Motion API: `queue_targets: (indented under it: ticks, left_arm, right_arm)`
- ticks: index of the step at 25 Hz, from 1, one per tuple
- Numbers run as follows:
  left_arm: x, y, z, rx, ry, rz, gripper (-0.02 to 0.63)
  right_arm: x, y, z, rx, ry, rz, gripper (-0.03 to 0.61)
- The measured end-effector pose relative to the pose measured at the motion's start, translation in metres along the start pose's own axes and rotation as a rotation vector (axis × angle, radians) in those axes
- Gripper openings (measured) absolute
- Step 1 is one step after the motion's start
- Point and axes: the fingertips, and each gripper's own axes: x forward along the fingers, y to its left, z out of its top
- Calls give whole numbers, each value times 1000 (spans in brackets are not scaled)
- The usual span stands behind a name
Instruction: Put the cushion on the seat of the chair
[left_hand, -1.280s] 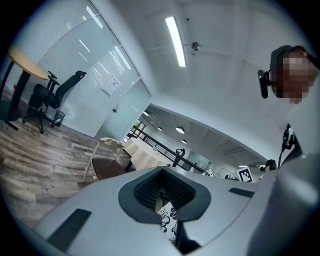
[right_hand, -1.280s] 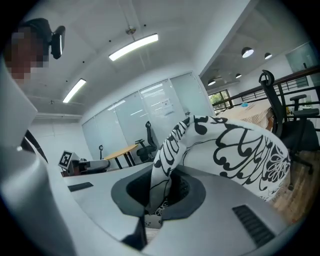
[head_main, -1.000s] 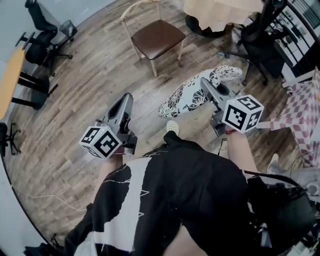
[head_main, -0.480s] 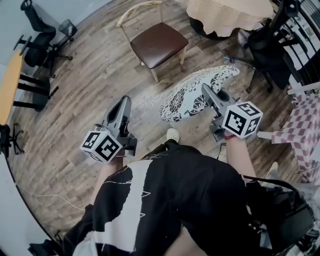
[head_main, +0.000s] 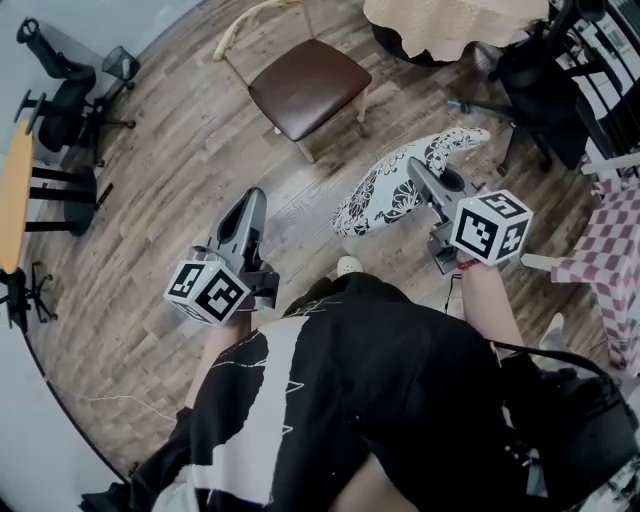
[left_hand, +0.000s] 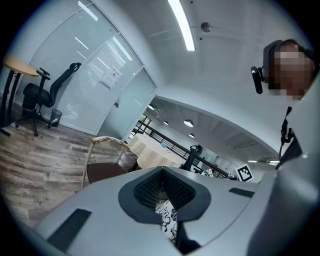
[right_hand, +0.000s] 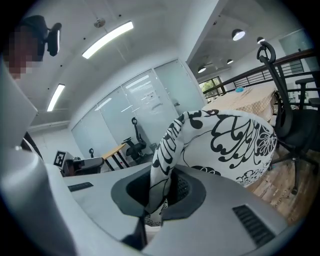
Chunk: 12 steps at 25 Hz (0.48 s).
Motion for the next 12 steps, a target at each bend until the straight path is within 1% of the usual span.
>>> queue_targets:
  ticks: [2,7,12]
  left_arm:
    - [6,3,4,-1,-2,5,13]
    - [16,9,8,-4,5,14,14]
    - [28,1,16,-6,0,-22,14]
  right_arm:
    - [7,-6,5,-2,4,-6,21]
    - [16,-10,16,10,-9,14,21]
    - [20,-8,32,72,-82,76,21]
